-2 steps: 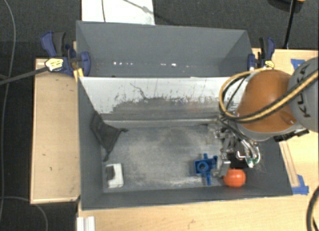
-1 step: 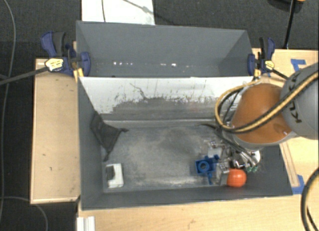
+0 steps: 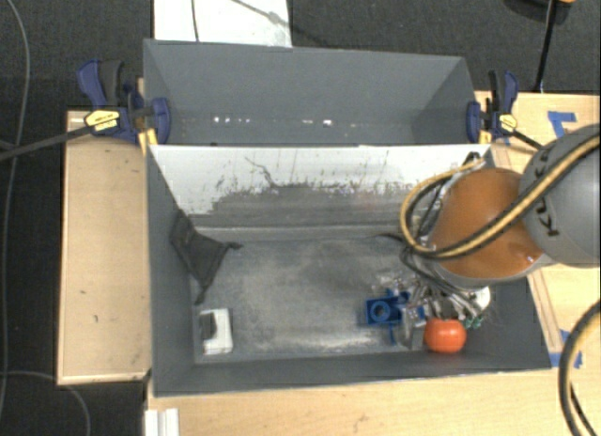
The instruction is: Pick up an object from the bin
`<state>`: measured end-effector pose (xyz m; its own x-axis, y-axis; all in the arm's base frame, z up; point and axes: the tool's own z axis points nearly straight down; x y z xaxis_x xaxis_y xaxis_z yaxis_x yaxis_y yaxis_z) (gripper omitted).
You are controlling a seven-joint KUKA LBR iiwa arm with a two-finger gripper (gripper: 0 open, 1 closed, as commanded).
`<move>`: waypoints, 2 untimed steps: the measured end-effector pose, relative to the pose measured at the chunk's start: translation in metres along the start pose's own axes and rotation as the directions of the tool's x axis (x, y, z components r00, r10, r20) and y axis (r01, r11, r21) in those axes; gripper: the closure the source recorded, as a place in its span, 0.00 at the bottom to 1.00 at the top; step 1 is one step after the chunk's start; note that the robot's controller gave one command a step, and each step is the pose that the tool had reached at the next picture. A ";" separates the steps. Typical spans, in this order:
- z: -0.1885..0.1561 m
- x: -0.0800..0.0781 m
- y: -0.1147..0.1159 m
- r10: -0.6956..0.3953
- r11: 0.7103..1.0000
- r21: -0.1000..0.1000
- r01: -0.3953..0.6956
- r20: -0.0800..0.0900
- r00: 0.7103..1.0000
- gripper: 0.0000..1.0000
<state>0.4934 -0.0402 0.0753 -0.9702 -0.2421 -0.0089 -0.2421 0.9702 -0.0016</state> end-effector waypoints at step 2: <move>-0.113 0.001 0.000 -0.042 0.999 0.000 0.042 0.002 0.999 1.00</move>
Offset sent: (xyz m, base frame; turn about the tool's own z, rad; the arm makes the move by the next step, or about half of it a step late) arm -0.0022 -0.0001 0.1132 -0.0455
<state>0.4918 -0.0402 0.1887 -0.9592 -0.2824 -0.0108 -0.2824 0.9593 -0.0021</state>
